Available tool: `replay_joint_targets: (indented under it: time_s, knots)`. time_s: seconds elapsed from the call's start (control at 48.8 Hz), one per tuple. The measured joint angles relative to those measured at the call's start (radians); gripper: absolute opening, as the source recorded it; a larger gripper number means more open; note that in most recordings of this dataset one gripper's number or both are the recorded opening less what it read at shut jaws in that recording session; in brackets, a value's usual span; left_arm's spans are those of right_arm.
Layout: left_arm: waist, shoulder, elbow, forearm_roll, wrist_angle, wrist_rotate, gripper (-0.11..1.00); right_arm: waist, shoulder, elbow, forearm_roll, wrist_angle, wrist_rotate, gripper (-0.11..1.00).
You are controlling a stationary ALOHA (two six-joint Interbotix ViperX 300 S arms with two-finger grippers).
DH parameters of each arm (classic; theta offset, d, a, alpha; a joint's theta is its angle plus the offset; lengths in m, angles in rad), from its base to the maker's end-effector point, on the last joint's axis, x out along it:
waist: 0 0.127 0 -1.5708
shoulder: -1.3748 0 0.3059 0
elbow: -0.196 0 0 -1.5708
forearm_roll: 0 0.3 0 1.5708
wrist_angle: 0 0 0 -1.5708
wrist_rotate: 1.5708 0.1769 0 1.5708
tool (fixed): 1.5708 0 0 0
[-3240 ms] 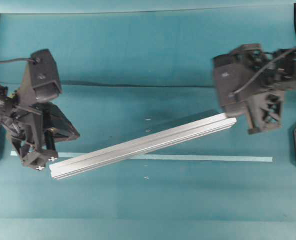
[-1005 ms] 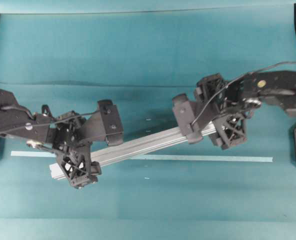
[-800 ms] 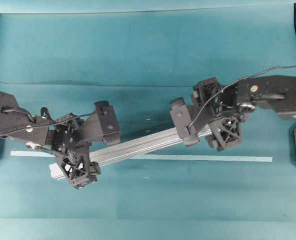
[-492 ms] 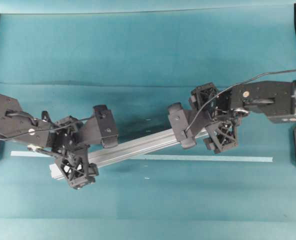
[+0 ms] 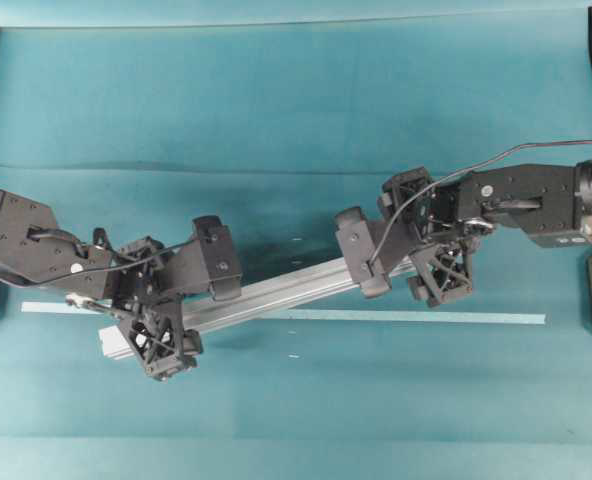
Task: Lift the metal rail with both hands.
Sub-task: 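Open both grippers around the rail and close them on it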
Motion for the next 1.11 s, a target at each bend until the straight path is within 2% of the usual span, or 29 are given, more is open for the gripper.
replay_joint_targets:
  time_s: [0.144, 0.205, 0.246, 0.349, 0.41, 0.472, 1.107]
  knots:
    - [0.000, 0.000, 0.003, 0.002, -0.005, 0.003, 0.88, 0.000, 0.000, -0.002, -0.002, -0.002, 0.002, 0.98]
    - [0.000, 0.002, 0.003, 0.000, -0.006, 0.002, 0.81, 0.000, 0.000, 0.000, -0.002, 0.000, 0.002, 0.96]
    - [0.000, 0.002, 0.003, 0.000, -0.008, 0.003, 0.72, 0.000, 0.000, 0.000, -0.002, 0.000, 0.002, 0.92]
    - [0.000, 0.000, 0.003, 0.000, -0.008, 0.003, 0.42, 0.000, 0.000, 0.000, -0.002, 0.002, 0.002, 0.71]
    - [-0.005, 0.002, 0.003, 0.002, -0.009, 0.009, 0.31, 0.000, 0.000, 0.002, 0.000, 0.003, 0.006, 0.55]
    - [-0.006, 0.000, 0.003, 0.000, -0.009, 0.009, 0.31, 0.006, 0.000, 0.002, 0.000, 0.006, 0.005, 0.44]
    - [-0.008, 0.000, 0.006, 0.002, -0.014, 0.015, 0.31, 0.003, 0.000, 0.000, 0.003, 0.017, 0.005, 0.44]
